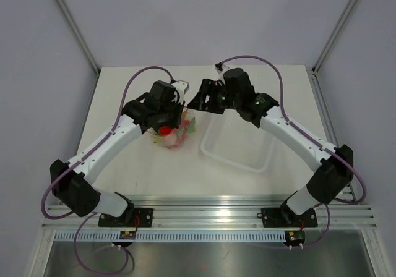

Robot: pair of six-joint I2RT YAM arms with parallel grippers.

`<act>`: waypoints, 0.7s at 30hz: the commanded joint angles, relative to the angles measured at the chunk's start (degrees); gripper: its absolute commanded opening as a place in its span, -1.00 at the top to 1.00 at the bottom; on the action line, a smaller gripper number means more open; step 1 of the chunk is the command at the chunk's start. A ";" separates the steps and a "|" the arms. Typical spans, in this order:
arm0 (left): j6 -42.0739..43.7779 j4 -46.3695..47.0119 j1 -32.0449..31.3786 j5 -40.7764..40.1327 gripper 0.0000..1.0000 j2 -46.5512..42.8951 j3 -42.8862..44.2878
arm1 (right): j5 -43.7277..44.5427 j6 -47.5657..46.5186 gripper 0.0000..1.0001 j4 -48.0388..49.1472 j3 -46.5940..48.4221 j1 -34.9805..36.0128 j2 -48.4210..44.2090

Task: Place the food in the zip-top bag and seal the zipper
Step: Zip the zipper food storage bag at the center of the board.

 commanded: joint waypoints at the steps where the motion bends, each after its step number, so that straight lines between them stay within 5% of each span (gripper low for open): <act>1: 1.30 3.85 0.75 -1.15 1.00 -3.98 0.13 | 0.42 -9.41 -0.42 0.73 -0.57 -2.92 -8.11; 8: 3.76 3.32 1.98 3.15 1.00 -6.70 -1.01 | -7.48 -36.82 -0.51 8.62 -10.66 -3.36 -11.02; 12: 4.20 3.05 2.42 4.91 1.00 -7.40 -1.62 | -13.71 -49.47 -0.33 23.10 -21.30 -3.36 -11.72; 21: 4.38 1.83 2.78 5.79 1.00 -6.00 -1.19 | -20.14 -59.60 -0.31 25.01 -18.60 -3.28 -4.44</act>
